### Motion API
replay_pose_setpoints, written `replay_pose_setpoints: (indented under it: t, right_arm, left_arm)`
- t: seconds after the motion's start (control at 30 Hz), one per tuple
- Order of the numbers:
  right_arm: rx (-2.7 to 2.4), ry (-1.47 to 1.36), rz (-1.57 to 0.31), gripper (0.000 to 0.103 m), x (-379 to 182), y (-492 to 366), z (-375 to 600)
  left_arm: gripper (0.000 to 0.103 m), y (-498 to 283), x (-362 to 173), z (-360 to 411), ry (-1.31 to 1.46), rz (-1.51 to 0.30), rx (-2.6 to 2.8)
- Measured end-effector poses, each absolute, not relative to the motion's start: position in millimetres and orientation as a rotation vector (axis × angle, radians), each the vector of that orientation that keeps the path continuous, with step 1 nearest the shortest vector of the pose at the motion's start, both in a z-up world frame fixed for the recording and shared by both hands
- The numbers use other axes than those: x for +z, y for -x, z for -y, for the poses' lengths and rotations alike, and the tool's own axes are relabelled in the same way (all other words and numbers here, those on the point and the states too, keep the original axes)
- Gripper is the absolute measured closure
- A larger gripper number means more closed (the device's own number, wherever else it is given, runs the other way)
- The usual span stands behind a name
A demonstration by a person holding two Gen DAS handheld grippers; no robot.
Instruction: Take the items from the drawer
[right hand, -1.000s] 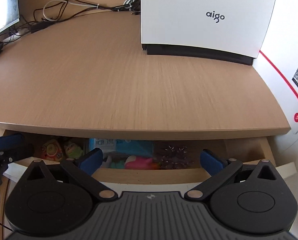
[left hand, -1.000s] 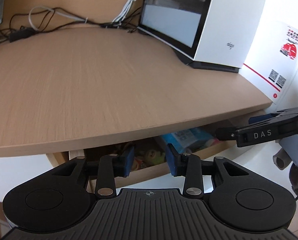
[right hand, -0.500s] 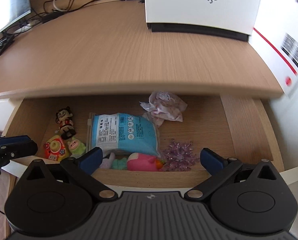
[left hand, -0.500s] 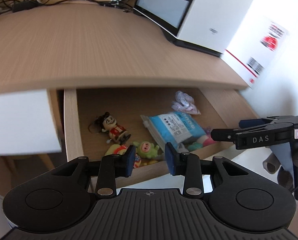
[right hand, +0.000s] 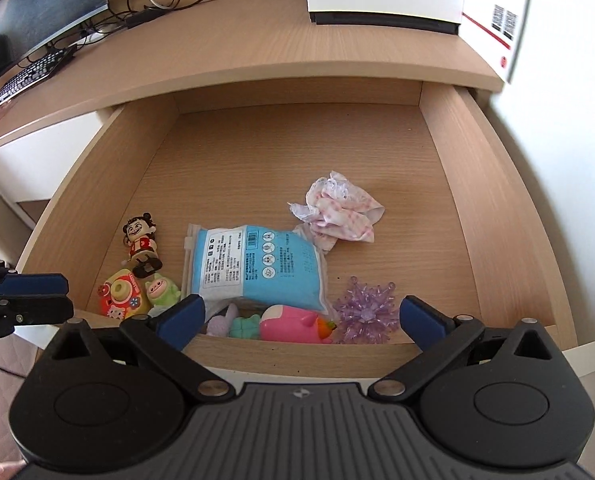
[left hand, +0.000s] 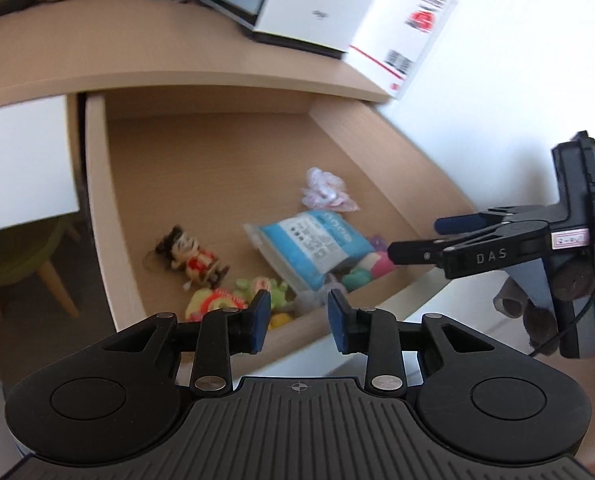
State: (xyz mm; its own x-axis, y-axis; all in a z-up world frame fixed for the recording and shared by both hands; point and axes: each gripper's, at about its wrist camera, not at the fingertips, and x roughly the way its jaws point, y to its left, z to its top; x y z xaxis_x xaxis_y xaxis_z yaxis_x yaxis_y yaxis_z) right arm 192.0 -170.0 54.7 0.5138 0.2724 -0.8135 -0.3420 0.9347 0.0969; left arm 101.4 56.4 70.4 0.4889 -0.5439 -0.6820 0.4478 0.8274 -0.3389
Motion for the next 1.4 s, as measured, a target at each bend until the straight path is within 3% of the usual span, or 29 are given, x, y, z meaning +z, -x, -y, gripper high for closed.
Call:
replay_pose_setpoints:
  t: [0.13,0.33,0.93,1.4]
  right_arm:
    - [0.382,0.077,-0.991,0.000,56.7,-173.5,178.6]
    - [0.394,0.068,-1.034,0.000,56.9,-154.3,186.7]
    - [0.461,0.038,-0.940,0.000,58.4,-130.6,188.0]
    - [0.566,-0.006,-0.877,0.000,49.3,-128.6,183.9]
  left_arm:
    - [0.068,-99.2,81.9,-51.8,0.012,-0.821,-0.626]
    - [0.068,-121.7,81.8,-52.9,0.031,-0.909,-0.669]
    - [0.068,-97.0,62.5,-21.7,0.138,-0.958,-0.483]
    - [0.068,-107.0,55.1,-3.3,-0.102,-0.906,-0.548]
